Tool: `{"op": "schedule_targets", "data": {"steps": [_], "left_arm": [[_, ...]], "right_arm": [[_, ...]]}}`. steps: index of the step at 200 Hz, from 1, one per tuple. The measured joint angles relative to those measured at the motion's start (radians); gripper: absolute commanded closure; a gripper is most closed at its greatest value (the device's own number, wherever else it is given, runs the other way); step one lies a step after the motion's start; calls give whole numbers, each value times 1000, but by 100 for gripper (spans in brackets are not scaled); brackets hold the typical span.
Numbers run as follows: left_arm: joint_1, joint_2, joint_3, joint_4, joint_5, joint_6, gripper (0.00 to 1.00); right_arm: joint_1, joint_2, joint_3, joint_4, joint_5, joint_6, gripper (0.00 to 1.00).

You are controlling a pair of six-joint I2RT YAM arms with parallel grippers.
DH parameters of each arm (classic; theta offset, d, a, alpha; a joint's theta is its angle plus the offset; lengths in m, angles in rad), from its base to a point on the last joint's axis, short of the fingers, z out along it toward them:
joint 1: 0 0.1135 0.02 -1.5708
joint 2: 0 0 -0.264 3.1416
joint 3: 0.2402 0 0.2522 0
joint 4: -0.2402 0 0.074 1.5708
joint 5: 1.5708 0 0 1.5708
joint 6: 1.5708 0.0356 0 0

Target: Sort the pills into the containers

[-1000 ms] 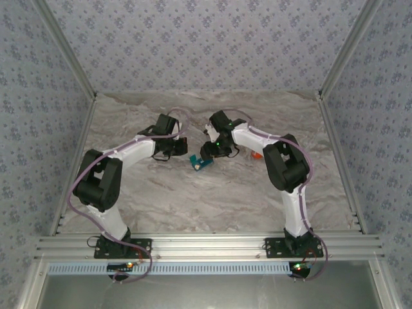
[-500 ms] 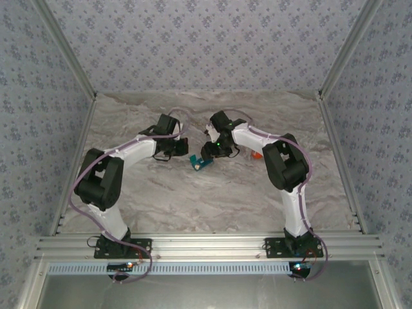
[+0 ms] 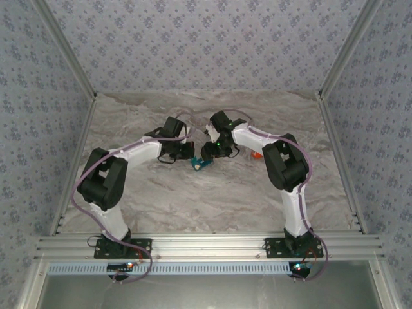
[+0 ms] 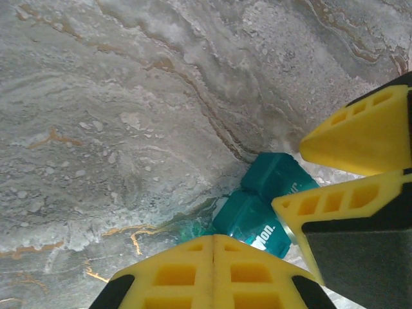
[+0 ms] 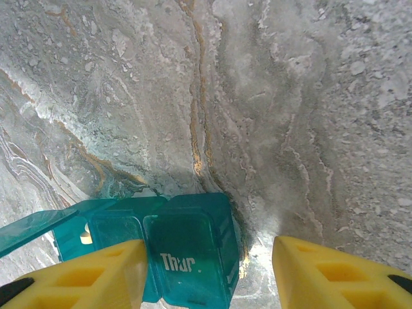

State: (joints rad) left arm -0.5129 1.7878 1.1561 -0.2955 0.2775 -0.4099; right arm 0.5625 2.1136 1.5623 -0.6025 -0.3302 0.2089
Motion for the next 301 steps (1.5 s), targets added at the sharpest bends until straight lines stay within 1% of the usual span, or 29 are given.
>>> {"op": "schedule_targets", "data": {"steps": [56, 106, 186, 247, 301], "left_arm": [[-31, -1, -3, 5, 21, -3, 100], [-58, -8, -52, 18, 26, -22, 100], [-74, -6, -78, 60, 26, -45, 100], [-99, -6, -89, 65, 26, -52, 100], [-103, -6, -111, 74, 26, -56, 100]], "right_arm": [[0, 2, 0, 0, 0, 0, 44], [0, 3, 0, 0, 0, 0, 44], [0, 3, 0, 1, 0, 0, 44], [0, 3, 0, 3, 0, 0, 45], [0, 3, 0, 4, 0, 0, 45]]}}
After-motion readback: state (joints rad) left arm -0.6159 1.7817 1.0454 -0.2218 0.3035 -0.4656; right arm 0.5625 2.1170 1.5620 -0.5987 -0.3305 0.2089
